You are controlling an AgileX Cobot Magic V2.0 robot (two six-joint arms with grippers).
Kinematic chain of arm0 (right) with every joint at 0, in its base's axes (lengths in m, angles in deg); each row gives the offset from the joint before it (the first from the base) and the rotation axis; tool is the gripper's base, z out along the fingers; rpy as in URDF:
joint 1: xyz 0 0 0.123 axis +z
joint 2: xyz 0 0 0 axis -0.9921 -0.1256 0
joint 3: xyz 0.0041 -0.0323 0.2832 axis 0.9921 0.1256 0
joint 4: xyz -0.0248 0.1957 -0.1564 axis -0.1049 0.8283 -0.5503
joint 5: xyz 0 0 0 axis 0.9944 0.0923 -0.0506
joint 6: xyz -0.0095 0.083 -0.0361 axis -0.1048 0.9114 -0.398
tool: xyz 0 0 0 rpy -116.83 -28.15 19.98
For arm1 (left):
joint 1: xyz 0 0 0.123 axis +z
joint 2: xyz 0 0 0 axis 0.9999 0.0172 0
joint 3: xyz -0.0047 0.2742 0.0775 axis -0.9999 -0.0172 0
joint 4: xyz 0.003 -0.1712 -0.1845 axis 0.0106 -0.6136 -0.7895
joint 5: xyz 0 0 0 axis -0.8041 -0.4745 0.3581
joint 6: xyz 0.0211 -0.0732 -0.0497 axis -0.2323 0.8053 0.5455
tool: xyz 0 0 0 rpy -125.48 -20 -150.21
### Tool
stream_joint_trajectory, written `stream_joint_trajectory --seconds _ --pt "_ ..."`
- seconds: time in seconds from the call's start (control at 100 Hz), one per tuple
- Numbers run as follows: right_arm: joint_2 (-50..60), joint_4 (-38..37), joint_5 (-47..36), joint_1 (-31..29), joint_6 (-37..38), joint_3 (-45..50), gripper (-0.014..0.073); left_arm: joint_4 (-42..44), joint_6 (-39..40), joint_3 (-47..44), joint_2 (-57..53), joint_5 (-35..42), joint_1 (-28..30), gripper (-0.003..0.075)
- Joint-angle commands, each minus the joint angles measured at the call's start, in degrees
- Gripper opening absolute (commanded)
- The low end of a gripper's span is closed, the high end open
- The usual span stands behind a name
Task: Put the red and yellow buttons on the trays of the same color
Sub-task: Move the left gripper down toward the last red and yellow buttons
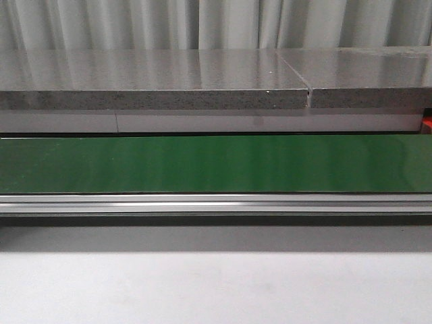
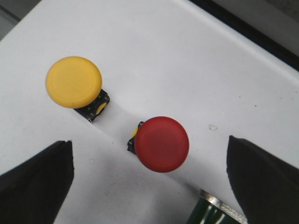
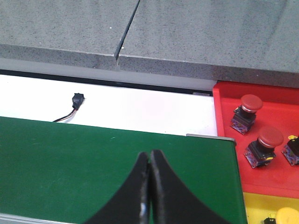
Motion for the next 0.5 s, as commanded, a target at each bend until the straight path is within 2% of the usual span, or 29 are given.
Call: stream_joint_trajectory --seconds 0.0,0.49 --pt "0.30 0.92 -3.32 0.05 -0.42 -1.97 -0.0067 -0.29 0.70 1.84 -1.30 4.01 0.19 0.0640" --pt "0.30 0.92 -3.27 0.05 -0.42 -1.97 -0.0067 -2.72 0.70 6.27 4.74 4.06 0.07 0.0640"
